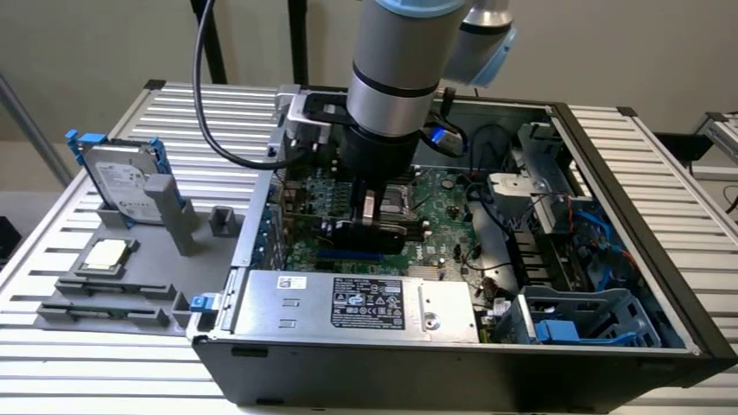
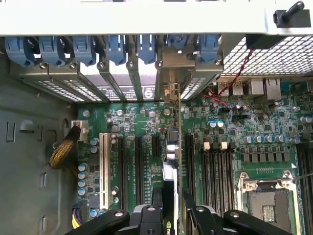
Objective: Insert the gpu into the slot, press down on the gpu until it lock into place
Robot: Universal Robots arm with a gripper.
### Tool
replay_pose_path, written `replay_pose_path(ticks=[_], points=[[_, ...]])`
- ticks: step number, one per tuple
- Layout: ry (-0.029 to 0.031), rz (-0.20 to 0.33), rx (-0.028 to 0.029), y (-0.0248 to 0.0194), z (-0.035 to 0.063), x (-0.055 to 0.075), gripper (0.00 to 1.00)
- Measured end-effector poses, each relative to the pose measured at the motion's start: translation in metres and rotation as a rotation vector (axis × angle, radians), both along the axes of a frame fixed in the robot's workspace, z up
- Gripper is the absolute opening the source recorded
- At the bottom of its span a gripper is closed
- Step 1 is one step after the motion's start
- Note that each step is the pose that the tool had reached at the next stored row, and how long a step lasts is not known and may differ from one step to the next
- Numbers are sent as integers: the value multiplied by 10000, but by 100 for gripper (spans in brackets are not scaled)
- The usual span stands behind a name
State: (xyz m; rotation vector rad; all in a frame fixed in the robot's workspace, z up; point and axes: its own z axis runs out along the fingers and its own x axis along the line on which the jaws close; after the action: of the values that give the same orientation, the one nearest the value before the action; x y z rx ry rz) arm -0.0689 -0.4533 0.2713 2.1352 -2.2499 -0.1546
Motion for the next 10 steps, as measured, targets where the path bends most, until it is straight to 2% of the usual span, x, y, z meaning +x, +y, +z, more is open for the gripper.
replay_pose_path(ticks=[10], points=[[0, 55, 3, 3, -30, 0, 26]])
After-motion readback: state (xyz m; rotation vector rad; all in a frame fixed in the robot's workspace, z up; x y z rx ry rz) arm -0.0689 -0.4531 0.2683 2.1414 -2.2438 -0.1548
